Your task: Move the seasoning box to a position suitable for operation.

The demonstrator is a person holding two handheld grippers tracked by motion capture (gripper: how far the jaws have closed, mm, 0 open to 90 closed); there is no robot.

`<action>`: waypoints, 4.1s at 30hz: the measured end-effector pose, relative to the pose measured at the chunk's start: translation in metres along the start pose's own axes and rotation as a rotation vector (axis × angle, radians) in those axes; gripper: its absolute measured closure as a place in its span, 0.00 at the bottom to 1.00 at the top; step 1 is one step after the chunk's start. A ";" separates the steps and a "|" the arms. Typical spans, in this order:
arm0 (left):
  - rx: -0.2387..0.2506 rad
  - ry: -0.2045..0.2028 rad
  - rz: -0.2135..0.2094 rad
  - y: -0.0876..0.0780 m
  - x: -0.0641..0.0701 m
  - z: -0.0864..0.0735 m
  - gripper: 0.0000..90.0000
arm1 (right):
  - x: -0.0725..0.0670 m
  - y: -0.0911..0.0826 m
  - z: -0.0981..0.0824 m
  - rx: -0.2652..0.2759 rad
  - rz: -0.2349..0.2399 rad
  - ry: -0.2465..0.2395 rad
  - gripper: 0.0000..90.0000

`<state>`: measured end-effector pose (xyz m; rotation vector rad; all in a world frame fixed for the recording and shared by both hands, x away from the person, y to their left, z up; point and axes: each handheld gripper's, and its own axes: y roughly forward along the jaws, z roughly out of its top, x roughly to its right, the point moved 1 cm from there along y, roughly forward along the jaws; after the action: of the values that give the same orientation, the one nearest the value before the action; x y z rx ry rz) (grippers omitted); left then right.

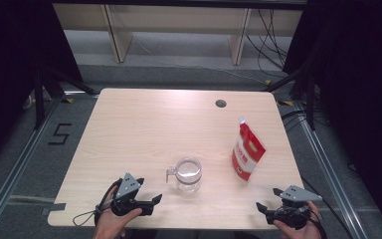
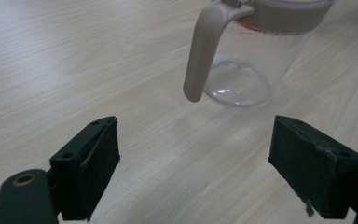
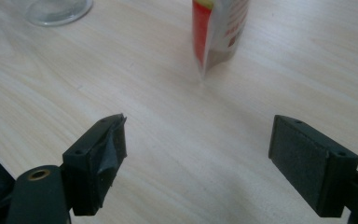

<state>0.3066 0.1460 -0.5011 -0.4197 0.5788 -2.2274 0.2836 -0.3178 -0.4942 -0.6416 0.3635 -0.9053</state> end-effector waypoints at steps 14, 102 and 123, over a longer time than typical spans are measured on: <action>0.030 -0.028 -0.008 0.001 -0.003 0.003 0.18 | 0.006 -0.006 0.002 0.050 -0.035 0.015 0.23; 0.028 0.215 -0.131 0.047 0.037 0.035 0.82 | 0.001 -0.007 -0.001 0.037 -0.043 0.006 0.28; 0.031 0.220 -0.151 0.046 0.039 0.033 0.81 | 0.000 -0.006 0.000 0.032 -0.038 -0.001 0.28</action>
<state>0.3250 0.0807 -0.4930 -0.2082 0.6445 -2.4429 0.2801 -0.3200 -0.4905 -0.6217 0.3360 -0.9452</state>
